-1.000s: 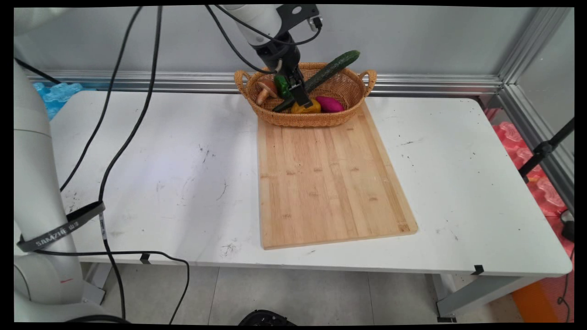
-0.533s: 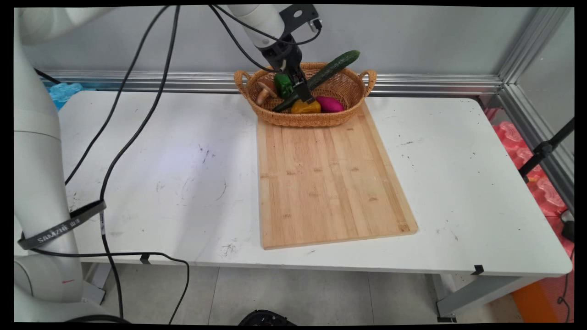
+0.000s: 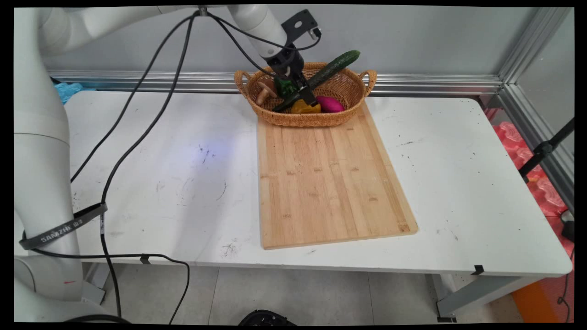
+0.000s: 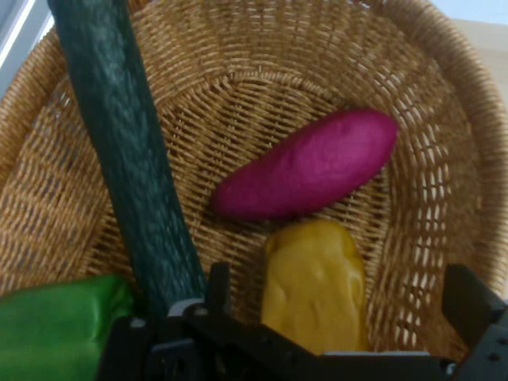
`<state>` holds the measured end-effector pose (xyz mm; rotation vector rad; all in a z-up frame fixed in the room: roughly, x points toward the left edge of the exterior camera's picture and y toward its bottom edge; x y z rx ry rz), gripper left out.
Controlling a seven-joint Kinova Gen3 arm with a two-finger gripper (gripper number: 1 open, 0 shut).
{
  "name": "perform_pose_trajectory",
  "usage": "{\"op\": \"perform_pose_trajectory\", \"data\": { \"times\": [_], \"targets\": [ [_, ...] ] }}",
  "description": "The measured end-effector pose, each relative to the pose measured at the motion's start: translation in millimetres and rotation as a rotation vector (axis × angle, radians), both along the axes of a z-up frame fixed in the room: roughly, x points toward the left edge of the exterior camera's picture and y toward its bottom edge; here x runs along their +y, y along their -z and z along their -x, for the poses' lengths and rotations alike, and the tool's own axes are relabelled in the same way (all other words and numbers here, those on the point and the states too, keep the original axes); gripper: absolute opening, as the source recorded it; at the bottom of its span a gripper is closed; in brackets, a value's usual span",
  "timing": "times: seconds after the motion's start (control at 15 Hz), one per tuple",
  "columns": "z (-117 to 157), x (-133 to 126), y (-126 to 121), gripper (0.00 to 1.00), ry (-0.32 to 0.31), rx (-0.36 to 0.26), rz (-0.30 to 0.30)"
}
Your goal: Pick up the potato from the vegetable basket, then place the picked object on the cutting board
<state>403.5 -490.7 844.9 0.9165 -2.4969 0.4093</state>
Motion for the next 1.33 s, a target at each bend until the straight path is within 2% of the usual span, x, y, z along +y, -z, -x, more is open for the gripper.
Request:
{"op": "perform_pose_trajectory", "data": {
  "times": [0.47, 0.93, 1.0, 1.33],
  "targets": [
    [-4, -14, 27, 1.0, 0.0, 0.018, -0.006],
    [-9, -20, 44, 1.0, 0.038, 0.006, -0.014],
    [-9, -20, 46, 0.0, 0.045, 0.004, -0.017],
    [-9, -20, 51, 0.0, 0.082, -0.001, -0.031]
  ]
}}
